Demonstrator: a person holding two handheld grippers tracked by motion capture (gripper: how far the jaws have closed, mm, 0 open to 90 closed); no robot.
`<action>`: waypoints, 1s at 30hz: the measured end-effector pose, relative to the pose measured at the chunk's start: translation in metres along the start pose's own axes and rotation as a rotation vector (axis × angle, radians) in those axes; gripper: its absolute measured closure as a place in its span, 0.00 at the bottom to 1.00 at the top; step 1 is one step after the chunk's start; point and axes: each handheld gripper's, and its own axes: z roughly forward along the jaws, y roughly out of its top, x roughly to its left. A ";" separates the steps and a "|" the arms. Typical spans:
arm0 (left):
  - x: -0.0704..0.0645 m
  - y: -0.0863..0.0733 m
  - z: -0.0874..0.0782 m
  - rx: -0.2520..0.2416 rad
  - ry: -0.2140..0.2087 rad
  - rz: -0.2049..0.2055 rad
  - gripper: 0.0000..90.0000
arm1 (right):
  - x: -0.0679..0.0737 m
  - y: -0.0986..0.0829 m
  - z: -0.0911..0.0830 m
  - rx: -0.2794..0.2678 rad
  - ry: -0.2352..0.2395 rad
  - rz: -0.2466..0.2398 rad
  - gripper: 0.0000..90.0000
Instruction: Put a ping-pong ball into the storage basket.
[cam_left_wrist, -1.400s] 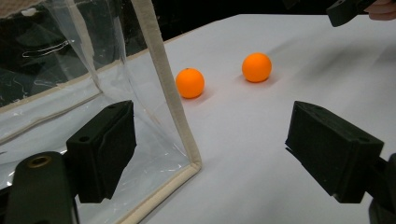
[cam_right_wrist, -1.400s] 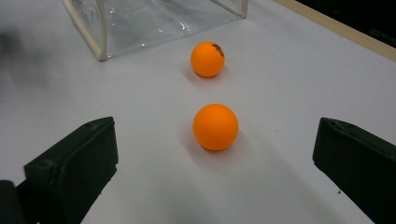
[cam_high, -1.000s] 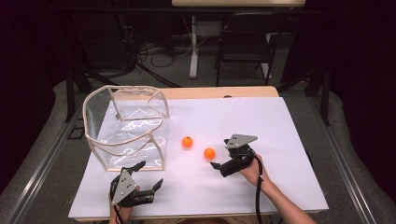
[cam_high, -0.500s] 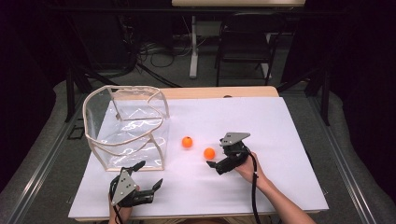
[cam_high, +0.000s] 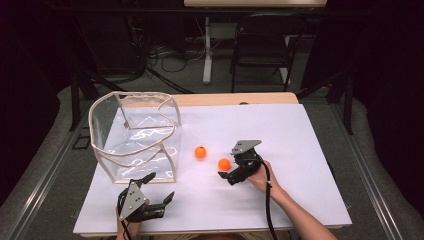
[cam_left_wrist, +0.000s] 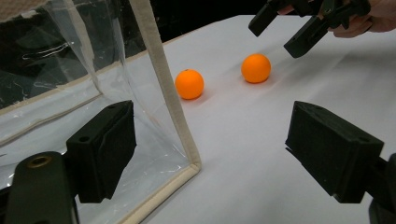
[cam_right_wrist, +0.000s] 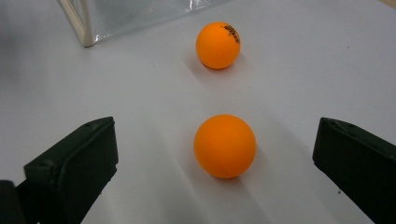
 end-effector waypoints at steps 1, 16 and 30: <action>0.000 0.000 0.000 0.000 -0.001 -0.001 0.18 | -0.001 0.001 0.002 0.004 0.002 -0.001 0.00; 0.000 0.000 0.000 -0.001 0.001 0.005 0.18 | -0.007 0.004 0.019 0.047 0.021 0.010 0.00; 0.000 0.001 -0.002 -0.015 0.014 0.012 0.18 | -0.010 -0.001 0.024 0.074 0.042 0.020 0.00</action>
